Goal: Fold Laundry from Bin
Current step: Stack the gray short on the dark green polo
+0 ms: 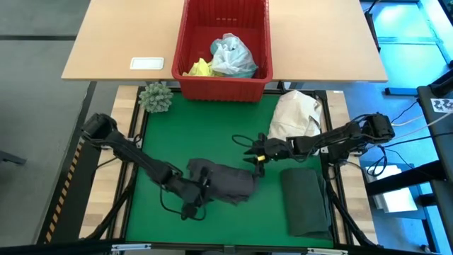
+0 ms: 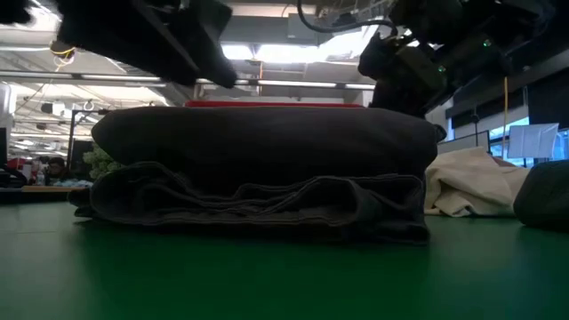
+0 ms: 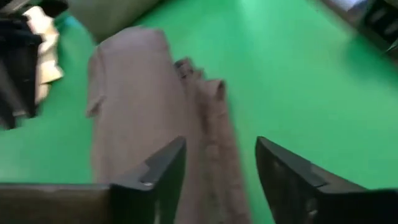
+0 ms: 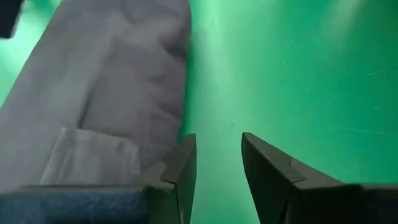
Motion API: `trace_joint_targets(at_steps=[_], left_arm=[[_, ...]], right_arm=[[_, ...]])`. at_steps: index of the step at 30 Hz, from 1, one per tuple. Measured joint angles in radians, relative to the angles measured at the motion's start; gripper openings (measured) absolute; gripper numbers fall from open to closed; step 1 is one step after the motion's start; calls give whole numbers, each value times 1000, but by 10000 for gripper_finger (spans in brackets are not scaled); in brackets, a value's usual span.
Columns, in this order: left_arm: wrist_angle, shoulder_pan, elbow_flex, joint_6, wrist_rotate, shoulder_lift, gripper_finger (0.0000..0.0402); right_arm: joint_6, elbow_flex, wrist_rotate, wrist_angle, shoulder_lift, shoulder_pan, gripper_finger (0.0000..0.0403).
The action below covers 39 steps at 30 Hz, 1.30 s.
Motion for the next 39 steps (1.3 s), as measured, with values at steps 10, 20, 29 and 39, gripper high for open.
trace_joint_targets(at_steps=[10,20,29,39], left_arm=[[-226,18,199,49,-46,165,310],[-328,11,272,-31,-162,289,343],[-343,-6,275,-83,-101,365,342],[-517,-77,272,57,-274,362,288]], right_arm=[[6,0,1,19,51,2,129],[15,13,-109,136,215,2,129],[10,102,-277,127,298,2,129],[6,136,-358,132,298,84,129]])
